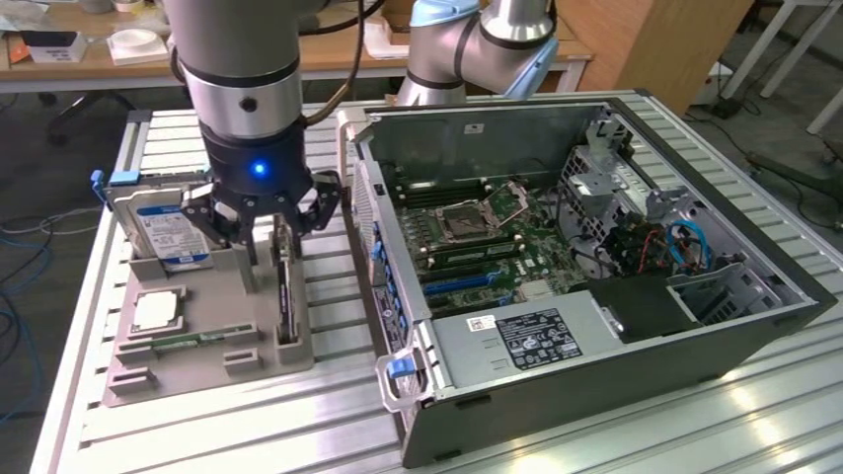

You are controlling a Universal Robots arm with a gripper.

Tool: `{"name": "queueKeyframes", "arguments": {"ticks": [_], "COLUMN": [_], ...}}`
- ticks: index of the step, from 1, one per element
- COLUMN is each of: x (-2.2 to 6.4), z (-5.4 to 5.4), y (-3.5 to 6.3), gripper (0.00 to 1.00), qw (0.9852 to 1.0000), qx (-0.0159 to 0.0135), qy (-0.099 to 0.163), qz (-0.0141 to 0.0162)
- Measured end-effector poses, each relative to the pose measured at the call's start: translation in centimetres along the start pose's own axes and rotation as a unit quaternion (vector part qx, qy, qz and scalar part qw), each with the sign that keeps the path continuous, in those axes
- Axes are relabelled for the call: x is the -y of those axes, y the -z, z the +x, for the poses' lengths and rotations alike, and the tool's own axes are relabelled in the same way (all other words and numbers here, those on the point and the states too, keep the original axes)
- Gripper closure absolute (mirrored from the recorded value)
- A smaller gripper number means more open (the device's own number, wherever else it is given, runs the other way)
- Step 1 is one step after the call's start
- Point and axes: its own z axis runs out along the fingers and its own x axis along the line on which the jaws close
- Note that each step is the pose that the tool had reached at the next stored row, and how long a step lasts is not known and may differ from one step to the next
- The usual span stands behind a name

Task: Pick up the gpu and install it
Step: 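Pick up the gpu and move the gpu toward the slot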

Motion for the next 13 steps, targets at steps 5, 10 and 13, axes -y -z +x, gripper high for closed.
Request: {"name": "queueKeyframes", "arguments": {"ticks": [5, 10, 13], "x": [0.03, 0.1, 0.13], "z": [-0.2, -0.2, -0.2], "y": [-0.4, -0.98, -1.2], "gripper": [0.5, 0.5, 0.5], "qw": [1.0, 1.0, 1.0], "qx": [0.0001, 0.0002, 0.0001], "qy": [-0.001, 0.0, 0.0], "qz": [-0.0001, 0.0001, 0.0003]}}
